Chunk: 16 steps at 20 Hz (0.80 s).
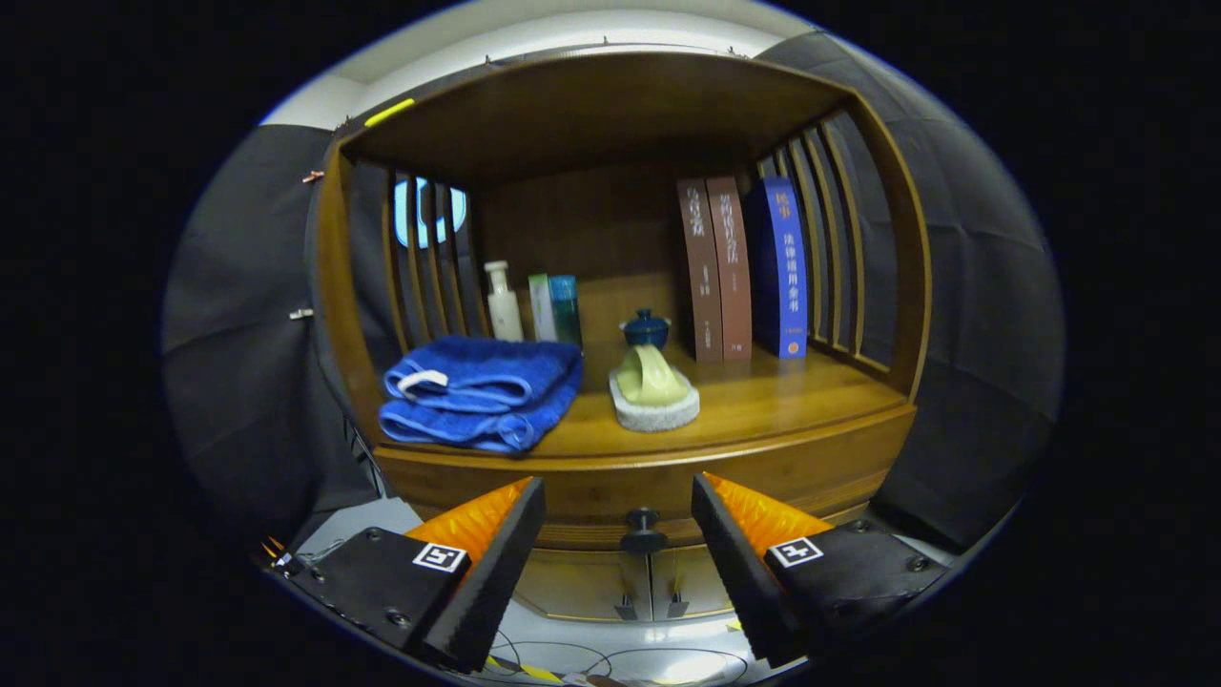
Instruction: Pull open the drawer, take out the items inside it, and place them on the countertop above the cabinet.
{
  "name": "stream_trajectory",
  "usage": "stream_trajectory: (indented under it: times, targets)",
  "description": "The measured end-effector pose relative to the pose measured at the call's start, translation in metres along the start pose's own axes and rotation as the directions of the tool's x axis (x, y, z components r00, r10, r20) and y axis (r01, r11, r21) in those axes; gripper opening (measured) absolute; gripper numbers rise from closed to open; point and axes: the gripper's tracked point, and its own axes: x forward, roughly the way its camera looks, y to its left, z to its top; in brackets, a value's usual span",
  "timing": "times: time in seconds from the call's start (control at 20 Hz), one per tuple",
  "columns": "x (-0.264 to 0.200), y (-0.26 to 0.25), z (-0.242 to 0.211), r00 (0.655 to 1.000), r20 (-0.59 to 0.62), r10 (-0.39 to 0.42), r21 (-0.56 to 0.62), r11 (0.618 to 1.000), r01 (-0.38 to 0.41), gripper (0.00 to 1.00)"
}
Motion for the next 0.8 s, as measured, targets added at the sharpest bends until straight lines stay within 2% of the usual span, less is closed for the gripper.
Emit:
stream_trajectory:
  times: [0.25, 0.4, 0.6, 0.8]
  targets:
    - [-0.039, 0.011, 0.086, 0.994, 0.110, 0.014, -0.021, 1.000, -0.012, 0.99]
    - [-0.069, 0.017, 0.120, 0.988, 0.154, 0.024, 0.000, 1.000, -0.024, 0.99]
    - [-0.107, 0.021, 0.131, 0.985, 0.170, 0.017, 0.007, 1.000, -0.018, 0.99]
    - [-0.123, 0.022, 0.134, 0.981, 0.192, 0.022, -0.021, 1.000, -0.018, 0.99]
